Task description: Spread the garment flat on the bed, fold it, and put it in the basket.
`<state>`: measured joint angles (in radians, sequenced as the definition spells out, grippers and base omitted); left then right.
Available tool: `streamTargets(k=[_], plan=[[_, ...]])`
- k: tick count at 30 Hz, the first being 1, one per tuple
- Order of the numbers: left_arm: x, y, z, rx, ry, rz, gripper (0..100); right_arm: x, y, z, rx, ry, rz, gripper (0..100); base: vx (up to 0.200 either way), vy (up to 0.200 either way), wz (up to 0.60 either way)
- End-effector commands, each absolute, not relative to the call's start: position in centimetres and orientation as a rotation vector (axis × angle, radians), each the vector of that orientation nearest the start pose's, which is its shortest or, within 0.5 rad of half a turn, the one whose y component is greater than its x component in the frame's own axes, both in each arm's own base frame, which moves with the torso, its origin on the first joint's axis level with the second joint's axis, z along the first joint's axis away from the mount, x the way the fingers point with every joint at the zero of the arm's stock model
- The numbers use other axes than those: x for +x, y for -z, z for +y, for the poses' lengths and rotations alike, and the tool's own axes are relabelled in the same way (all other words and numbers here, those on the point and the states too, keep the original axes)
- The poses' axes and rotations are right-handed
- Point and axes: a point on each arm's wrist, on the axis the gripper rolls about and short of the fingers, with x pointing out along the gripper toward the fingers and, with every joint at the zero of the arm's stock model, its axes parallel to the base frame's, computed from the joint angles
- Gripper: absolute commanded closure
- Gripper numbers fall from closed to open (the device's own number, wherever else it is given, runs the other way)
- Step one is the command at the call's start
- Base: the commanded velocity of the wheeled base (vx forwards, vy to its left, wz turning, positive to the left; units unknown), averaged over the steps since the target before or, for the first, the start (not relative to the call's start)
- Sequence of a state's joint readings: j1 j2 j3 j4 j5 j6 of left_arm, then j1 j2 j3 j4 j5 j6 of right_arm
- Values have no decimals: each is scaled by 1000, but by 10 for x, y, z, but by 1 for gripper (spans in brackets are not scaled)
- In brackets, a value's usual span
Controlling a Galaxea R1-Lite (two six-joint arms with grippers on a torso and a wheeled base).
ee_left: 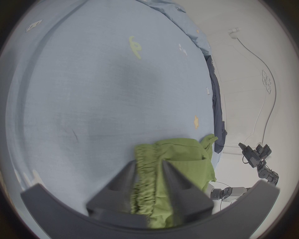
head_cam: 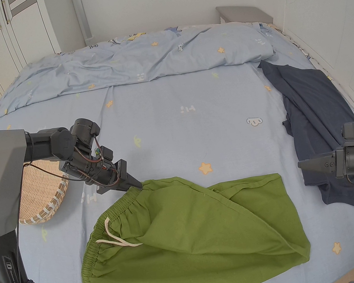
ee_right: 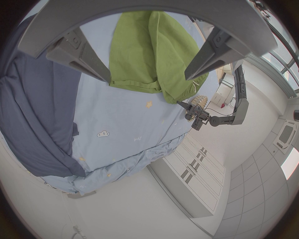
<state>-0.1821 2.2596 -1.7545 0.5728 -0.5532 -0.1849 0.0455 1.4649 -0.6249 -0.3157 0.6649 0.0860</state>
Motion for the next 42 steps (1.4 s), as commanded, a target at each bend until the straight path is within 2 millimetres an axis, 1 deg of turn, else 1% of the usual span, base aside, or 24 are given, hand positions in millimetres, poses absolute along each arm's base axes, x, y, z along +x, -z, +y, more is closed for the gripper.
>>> streamTargets(k=[1, 9, 11, 12, 14, 16, 18, 19, 22, 24, 25, 32, 33, 34, 35, 36, 38, 41, 42], plan=[[419, -122, -89, -365, 560, 1153, 100, 225, -169, 24, 245, -673, 543, 0, 0, 0, 0], [415, -131, -87, -369, 558, 1136, 100, 225, -168, 24, 245, -673, 545, 0, 0, 0, 0], [409, -149, -82, -382, 551, 1102, 100, 225, -168, 24, 245, -673, 545, 0, 0, 0, 0], [408, -151, -82, -383, 550, 1098, 100, 225, -168, 24, 245, -673, 545, 0, 0, 0, 0], [401, -166, -75, -401, 537, 1069, 100, 225, -168, 24, 245, -673, 545, 0, 0, 0, 0], [396, -176, -61, -420, 509, 1043, 100, 225, -168, 24, 245, -673, 545, 0, 0, 0, 0], [392, -183, -52, -431, 493, 1027, 100, 225, -168, 24, 246, -673, 546, 0, 0, 0, 0], [392, -183, -52, -431, 493, 1027, 100, 225, -168, 24, 246, -673, 546, 0, 0, 0, 0], [387, -188, -42, -444, 482, 1009, 100, 228, -164, 25, 250, -673, 561, 0, 0, 0, 0], [387, -188, -40, -446, 478, 1005, 100, 229, -163, 25, 252, -672, 569, 0, 0, 0, 0], [387, -188, -36, -452, 470, 1002, 100, 230, -161, 25, 255, -670, 575, 0, 0, 0, 0], [388, -186, -38, -450, 472, 1009, 100, 236, -152, 23, 269, -657, 612, 0, 0, 0, 0], [389, -185, -39, -450, 475, 1012, 100, 229, -137, 22, 287, -642, 669, 0, 0, 0, 0], [389, -185, -39, -450, 475, 1012, 100, 229, -137, 22, 287, -642, 669, 0, 0, 0, 0], [389, -185, -40, -448, 478, 1012, 100, 221, -125, 21, 296, -625, 715, 0, 0, 0, 0], [389, -185, -40, -448, 478, 1012, 100, 220, -124, 21, 296, -623, 718, 0, 0, 0, 0], [389, -185, -40, -447, 479, 1012, 100, 213, -111, 21, 302, -596, 768, 0, 0, 0, 0], [389, -184, -40, -447, 479, 1012, 100, 208, -101, 20, 311, -581, 811, 0, 0, 0, 0], [389, -184, -40, -447, 478, 1010, 100, 205, -94, 20, 318, -577, 840, 0, 0, 0, 0]])
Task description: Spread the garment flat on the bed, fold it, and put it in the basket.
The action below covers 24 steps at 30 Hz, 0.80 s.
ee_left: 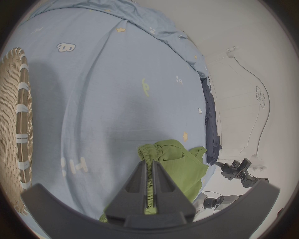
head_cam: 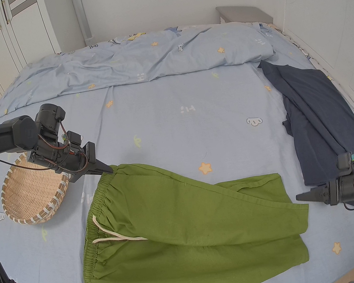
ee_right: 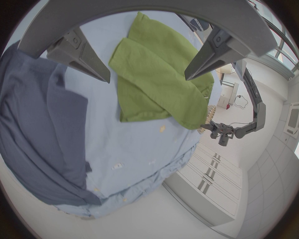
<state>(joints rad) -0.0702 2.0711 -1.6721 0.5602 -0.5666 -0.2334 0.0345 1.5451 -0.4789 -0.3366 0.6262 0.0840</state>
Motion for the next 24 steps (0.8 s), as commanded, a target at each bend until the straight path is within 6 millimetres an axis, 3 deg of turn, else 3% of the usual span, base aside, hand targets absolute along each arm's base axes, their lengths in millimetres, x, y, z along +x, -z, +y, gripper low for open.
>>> streamTargets(k=[1, 24], plan=[[389, -185, -40, -447, 477, 1010, 100, 204, -90, 20, 319, -575, 851, 0, 0, 0, 0], [388, -185, -40, -443, 479, 1010, 100, 225, -60, 23, 320, -578, 865, 0, 0, 0, 0]])
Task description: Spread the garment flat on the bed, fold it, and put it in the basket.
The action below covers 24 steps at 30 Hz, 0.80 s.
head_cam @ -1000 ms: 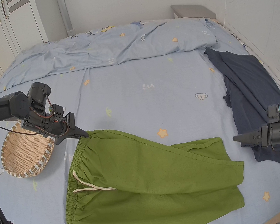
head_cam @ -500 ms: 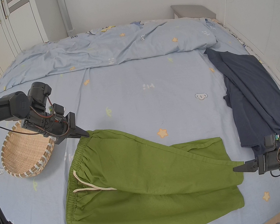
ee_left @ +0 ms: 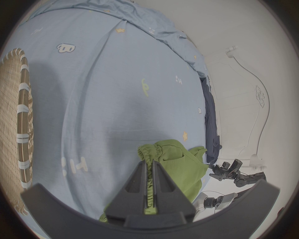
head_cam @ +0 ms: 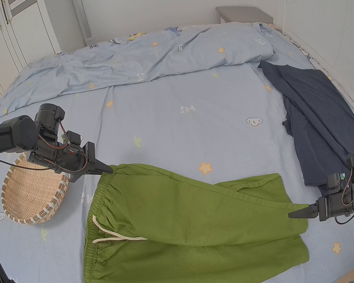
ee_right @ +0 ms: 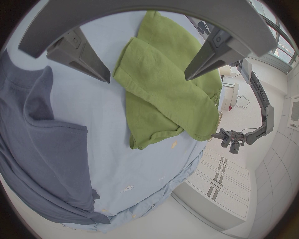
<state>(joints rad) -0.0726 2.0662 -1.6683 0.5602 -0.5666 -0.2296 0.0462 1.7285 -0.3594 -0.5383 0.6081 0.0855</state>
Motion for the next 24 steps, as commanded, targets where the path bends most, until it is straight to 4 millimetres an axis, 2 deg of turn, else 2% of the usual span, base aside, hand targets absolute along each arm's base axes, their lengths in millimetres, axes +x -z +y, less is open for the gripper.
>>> streamTargets(k=[1, 2, 15, 19, 24], plan=[[388, -185, -40, -444, 480, 1011, 100, 225, -60, 23, 320, -579, 864, 0, 0, 0, 0], [388, -185, -40, -444, 480, 1011, 100, 225, -60, 23, 318, -580, 860, 100, 0, 0, 0], [389, -185, -40, -443, 479, 1011, 100, 227, -58, 23, 320, -578, 861, 100, 0, 0, 0], [388, -186, -40, -441, 480, 1008, 100, 226, -63, 23, 312, -581, 834, 100, 0, 0, 0], [387, -187, -38, -444, 477, 1006, 100, 203, -107, 30, 257, -627, 681, 100, 0, 0, 0]])
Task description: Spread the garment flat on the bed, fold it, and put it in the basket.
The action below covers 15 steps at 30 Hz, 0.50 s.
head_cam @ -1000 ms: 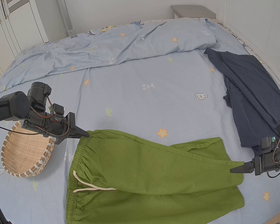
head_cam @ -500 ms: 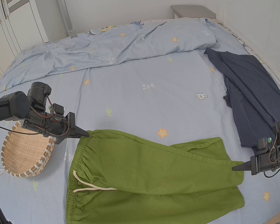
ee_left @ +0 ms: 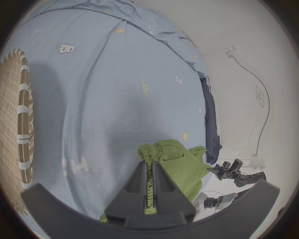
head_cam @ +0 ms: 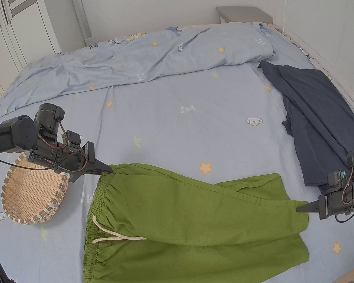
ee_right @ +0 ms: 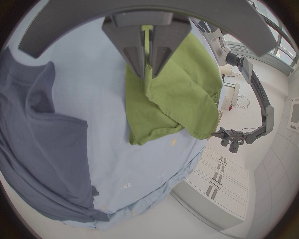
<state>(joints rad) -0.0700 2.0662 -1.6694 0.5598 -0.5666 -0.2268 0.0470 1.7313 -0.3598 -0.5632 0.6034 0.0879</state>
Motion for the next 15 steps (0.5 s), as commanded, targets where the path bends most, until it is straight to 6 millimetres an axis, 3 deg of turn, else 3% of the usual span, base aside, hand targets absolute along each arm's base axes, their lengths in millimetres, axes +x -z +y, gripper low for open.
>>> streamTargets(k=[1, 6, 11, 15], plan=[[387, -187, -38, -444, 477, 1006, 100, 200, -111, 32, 253, -635, 671, 100, 0, 0, 0], [387, -187, -36, -446, 473, 1006, 100, 155, -164, 44, 205, -738, 592, 100, 0, 0, 0], [384, -193, -32, -448, 467, 993, 100, 122, -204, 43, 184, -789, 549, 100, 0, 0, 0], [382, -195, -31, -448, 466, 988, 100, 117, -220, 42, 179, -792, 532, 100, 0, 0, 0]])
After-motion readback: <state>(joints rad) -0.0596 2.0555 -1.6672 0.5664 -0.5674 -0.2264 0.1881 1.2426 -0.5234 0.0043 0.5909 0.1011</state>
